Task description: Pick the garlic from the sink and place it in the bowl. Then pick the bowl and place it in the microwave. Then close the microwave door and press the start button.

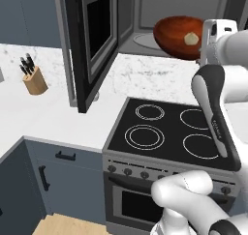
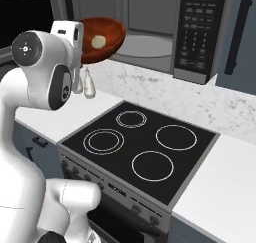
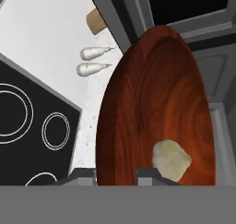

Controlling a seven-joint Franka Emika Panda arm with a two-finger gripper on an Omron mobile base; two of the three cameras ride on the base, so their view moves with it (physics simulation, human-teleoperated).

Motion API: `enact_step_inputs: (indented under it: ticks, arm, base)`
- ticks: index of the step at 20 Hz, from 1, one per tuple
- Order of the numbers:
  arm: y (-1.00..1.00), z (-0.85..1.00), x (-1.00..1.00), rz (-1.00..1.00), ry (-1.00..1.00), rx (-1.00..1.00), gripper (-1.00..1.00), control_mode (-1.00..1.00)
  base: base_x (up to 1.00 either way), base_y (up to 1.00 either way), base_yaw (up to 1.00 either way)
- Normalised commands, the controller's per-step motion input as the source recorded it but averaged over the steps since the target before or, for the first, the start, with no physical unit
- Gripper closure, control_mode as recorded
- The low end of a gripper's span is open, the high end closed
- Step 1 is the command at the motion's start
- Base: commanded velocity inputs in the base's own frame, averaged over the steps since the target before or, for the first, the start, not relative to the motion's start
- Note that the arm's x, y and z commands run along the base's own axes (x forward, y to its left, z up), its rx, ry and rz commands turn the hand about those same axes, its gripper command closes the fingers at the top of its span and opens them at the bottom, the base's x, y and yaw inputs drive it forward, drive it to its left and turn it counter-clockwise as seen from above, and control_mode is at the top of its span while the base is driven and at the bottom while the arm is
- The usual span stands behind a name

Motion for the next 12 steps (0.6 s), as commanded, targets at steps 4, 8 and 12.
enact_step_inputs:
  ticks: [4, 8, 12]
  arm:
    - [-0.22, 0.12, 0.72, -0.08, 0.00, 0.00, 1.00, -1.00]
    - [-0.36, 0.01, 0.69, -0.02, 0.03, 0.00, 1.00, -1.00]
    - [-0.36, 0.00, 0.76, 0.00, 0.00, 0.00, 1.00, -1.00]
  base:
    - [0.00, 0.00, 0.00]
    - [0.00, 0.00, 0.00]
    - [0.00, 0.00, 0.00]
